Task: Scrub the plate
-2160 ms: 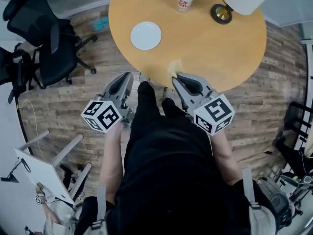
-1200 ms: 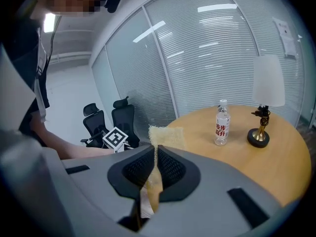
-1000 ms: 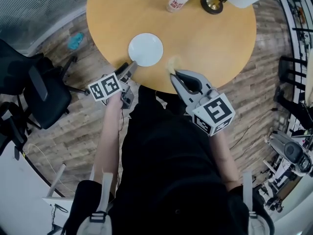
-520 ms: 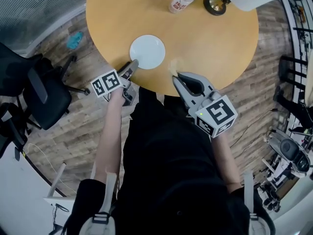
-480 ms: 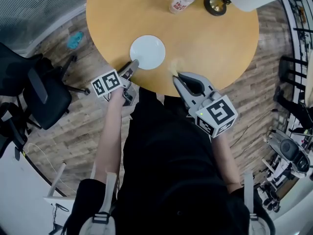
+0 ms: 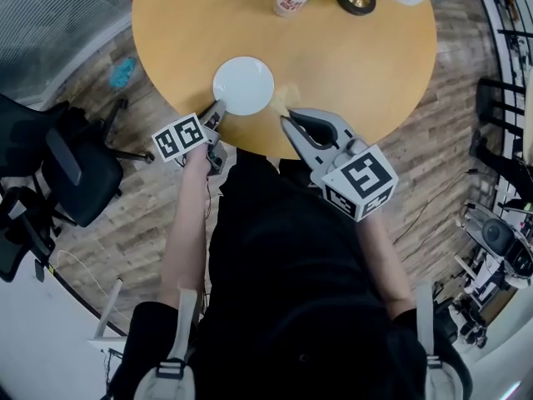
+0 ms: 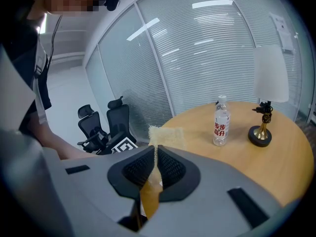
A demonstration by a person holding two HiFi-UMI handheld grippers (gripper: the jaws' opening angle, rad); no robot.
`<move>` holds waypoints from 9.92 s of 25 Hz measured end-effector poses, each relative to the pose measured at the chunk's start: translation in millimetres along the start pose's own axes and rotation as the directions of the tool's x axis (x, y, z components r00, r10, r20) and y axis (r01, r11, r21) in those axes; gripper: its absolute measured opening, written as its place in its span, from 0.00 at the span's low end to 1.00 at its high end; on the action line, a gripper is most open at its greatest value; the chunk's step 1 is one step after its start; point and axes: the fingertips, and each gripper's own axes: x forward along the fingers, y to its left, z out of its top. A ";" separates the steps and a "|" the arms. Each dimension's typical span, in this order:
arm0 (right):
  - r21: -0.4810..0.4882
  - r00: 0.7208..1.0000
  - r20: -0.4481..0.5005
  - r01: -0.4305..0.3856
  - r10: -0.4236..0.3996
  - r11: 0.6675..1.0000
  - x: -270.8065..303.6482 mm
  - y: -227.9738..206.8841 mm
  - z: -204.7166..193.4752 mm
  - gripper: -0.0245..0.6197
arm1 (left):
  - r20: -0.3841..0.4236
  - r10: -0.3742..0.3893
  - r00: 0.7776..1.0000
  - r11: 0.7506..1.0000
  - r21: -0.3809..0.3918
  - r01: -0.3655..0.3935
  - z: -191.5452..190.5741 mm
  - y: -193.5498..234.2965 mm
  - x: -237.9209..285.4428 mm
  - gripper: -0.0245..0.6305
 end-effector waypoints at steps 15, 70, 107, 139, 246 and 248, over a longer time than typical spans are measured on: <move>-0.034 0.977 -0.200 -0.085 0.076 0.996 61.2 5.2 -78.0 0.08 | 0.035 0.026 0.999 0.999 0.027 -0.027 -13.4 -17.7 -23.7 0.08; 0.064 0.952 -0.247 -0.168 0.179 0.984 129.7 2.0 -100.3 0.08 | 0.040 0.001 0.999 0.988 0.156 -0.007 -35.8 -66.0 -40.8 0.07; 0.047 0.940 -0.300 -0.156 0.163 0.987 124.9 8.1 -121.7 0.08 | 0.044 0.015 0.999 0.989 0.149 -0.021 -37.3 -61.2 -41.0 0.07; -0.075 0.909 -0.417 -0.052 0.016 0.996 132.6 -76.3 -124.3 0.08 | 0.041 0.008 0.999 0.995 0.103 -0.012 -39.5 -57.0 -44.4 0.07; 0.105 0.963 0.269 0.008 -0.036 0.994 -322.5 -162.0 -112.5 0.08 | -0.004 -0.370 0.929 0.621 0.742 0.251 -195.7 -422.7 40.6 0.05; 0.092 0.960 0.280 0.002 -0.027 0.996 -329.7 -160.5 -112.7 0.08 | -0.016 -0.373 0.928 0.608 0.751 0.258 -206.3 -427.9 42.0 0.05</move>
